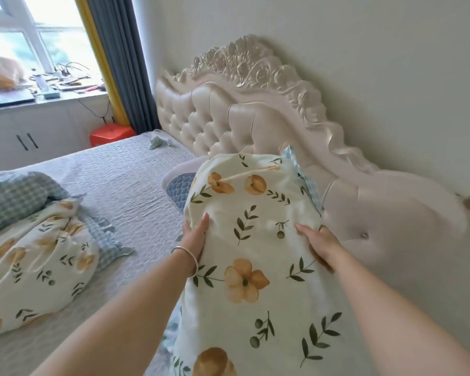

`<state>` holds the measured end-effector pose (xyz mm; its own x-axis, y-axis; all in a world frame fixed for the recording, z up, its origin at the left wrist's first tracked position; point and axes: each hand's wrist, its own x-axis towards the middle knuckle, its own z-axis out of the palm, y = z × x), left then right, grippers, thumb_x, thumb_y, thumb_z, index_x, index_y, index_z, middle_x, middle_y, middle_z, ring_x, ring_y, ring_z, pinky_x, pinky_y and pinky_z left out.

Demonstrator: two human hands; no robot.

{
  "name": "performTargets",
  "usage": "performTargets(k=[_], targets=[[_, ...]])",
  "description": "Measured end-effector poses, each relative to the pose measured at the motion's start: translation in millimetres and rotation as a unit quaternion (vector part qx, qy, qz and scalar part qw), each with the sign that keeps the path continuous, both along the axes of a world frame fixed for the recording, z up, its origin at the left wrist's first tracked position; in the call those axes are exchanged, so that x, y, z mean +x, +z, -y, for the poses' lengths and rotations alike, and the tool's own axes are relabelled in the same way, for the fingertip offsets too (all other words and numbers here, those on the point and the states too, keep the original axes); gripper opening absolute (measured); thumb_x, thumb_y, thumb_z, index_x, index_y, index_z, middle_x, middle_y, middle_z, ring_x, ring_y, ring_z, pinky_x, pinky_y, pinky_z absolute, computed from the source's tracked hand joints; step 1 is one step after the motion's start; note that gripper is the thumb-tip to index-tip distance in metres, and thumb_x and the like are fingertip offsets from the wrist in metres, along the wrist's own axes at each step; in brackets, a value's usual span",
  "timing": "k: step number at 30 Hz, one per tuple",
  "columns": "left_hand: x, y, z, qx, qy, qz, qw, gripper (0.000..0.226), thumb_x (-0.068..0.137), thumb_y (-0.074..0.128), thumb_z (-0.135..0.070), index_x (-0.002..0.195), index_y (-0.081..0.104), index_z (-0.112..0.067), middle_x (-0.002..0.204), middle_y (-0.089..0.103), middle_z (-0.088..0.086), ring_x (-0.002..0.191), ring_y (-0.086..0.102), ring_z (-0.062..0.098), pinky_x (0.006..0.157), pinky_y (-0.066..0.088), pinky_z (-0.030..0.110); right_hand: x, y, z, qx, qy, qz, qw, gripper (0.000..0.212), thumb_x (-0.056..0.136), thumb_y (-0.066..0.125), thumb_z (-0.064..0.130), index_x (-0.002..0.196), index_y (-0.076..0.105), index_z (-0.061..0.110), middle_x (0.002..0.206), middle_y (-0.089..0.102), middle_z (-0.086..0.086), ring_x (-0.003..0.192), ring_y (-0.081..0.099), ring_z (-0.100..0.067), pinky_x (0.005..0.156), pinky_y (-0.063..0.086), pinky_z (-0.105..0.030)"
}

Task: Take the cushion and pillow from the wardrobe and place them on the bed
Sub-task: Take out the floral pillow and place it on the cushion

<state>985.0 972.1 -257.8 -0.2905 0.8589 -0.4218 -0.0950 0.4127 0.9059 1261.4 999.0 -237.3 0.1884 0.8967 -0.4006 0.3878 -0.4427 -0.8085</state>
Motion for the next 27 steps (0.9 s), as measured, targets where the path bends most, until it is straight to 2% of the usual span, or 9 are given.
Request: performTargets(k=[3, 7, 10, 11, 14, 17, 20, 23, 27], targets=[[13.8, -20.9, -54.8, -0.025, 0.047, -0.007, 0.999, 0.078, 0.087, 0.043, -0.062, 0.15, 0.009, -0.03, 0.152, 0.028, 0.01, 0.133, 0.034, 0.036, 0.106, 0.033, 0.051, 9.8, -16.9, -77.7, -0.008, 0.036, 0.007, 0.999, 0.067, 0.075, 0.063, 0.052, 0.123, 0.05, 0.008, 0.12, 0.057, -0.011, 0.11, 0.054, -0.031, 0.092, 0.043, -0.038], [32.7, -37.4, -127.1, -0.06, 0.099, -0.021, 0.993, 0.076, 0.091, 0.039, -0.059, 0.151, 0.006, -0.026, 0.156, 0.02, 0.007, 0.139, 0.027, 0.032, 0.108, 0.027, 0.047, 12.4, -38.8, -183.6, -0.036, 0.102, 0.026, 0.994, 0.077, 0.062, 0.064, 0.056, 0.124, 0.052, 0.012, 0.123, 0.059, -0.009, 0.109, 0.056, -0.03, 0.095, 0.045, -0.04], [39.6, -59.7, -182.4, -0.077, 0.148, -0.013, 0.986, 0.082, 0.087, 0.044, -0.062, 0.151, 0.008, -0.026, 0.157, 0.017, 0.007, 0.141, 0.022, 0.032, 0.11, 0.024, 0.049, 9.1, -57.5, -251.7, -0.053, 0.134, 0.019, 0.989, 0.055, 0.079, 0.067, 0.035, 0.122, 0.05, 0.006, 0.12, 0.058, -0.008, 0.105, 0.057, -0.025, 0.08, 0.047, -0.028], [41.7, -68.1, -199.4, -0.083, 0.159, -0.013, 0.984, 0.087, 0.083, 0.047, -0.066, 0.151, 0.01, -0.025, 0.157, 0.018, 0.008, 0.141, 0.023, 0.033, 0.111, 0.024, 0.051, 7.8, -63.8, -271.9, -0.055, 0.145, 0.024, 0.988, 0.049, 0.082, 0.066, 0.031, 0.121, 0.049, 0.006, 0.117, 0.058, -0.008, 0.104, 0.056, -0.024, 0.078, 0.047, -0.026], [44.9, -91.5, -243.7, -0.108, 0.161, -0.02, 0.981, 0.107, 0.064, 0.057, -0.077, 0.149, 0.015, -0.028, 0.152, 0.031, 0.009, 0.133, 0.036, 0.035, 0.109, 0.031, 0.051, 3.5, -85.7, -325.6, -0.06, 0.166, 0.056, 0.983, 0.057, 0.076, 0.069, 0.036, 0.123, 0.049, 0.009, 0.119, 0.058, -0.008, 0.107, 0.058, -0.028, 0.089, 0.047, -0.034], [40.6, -113.6, -277.1, -0.099, 0.168, -0.026, 0.981, 0.101, 0.07, 0.071, -0.059, 0.148, 0.016, -0.026, 0.146, 0.039, 0.008, 0.125, 0.046, 0.032, 0.101, 0.04, 0.04, -8.9, -105.8, -376.2, -0.034, 0.187, 0.07, 0.979, 0.066, 0.066, 0.074, 0.037, 0.122, 0.05, 0.012, 0.119, 0.06, -0.005, 0.106, 0.059, -0.027, 0.091, 0.048, -0.037], [33.7, -137.4, -298.6, -0.073, 0.214, 0.001, 0.974, 0.109, 0.051, 0.08, -0.06, 0.142, 0.029, -0.028, 0.135, 0.052, 0.005, 0.115, 0.055, 0.028, 0.099, 0.046, 0.045, -30.6, -124.1, -419.3, 0.002, 0.225, 0.077, 0.971, 0.085, 0.062, 0.075, 0.038, 0.136, 0.041, 0.016, 0.128, 0.057, -0.005, 0.112, 0.057, -0.026, 0.097, 0.046, -0.044], [20.4, -160.6, -318.9, -0.049, 0.251, -0.004, 0.967, 0.108, 0.042, 0.082, -0.063, 0.135, 0.038, -0.029, 0.126, 0.059, 0.002, 0.11, 0.06, 0.025, 0.096, 0.049, 0.049, -56.4, -139.6, -451.8, 0.045, 0.25, 0.077, 0.964, 0.083, 0.065, 0.074, 0.033, 0.138, 0.037, 0.021, 0.128, 0.057, -0.003, 0.112, 0.056, -0.024, 0.097, 0.046, -0.045], [0.8, -182.1, -348.5, -0.015, 0.253, -0.005, 0.967, 0.105, 0.043, 0.083, -0.063, 0.133, 0.04, -0.031, 0.124, 0.06, 0.0, 0.109, 0.062, 0.025, 0.094, 0.051, 0.049, -82.3, -163.4, -488.2, 0.101, 0.262, 0.076, 0.957, 0.078, 0.066, 0.072, 0.034, 0.136, 0.038, 0.025, 0.127, 0.058, -0.002, 0.111, 0.056, -0.024, 0.097, 0.046, -0.044]])
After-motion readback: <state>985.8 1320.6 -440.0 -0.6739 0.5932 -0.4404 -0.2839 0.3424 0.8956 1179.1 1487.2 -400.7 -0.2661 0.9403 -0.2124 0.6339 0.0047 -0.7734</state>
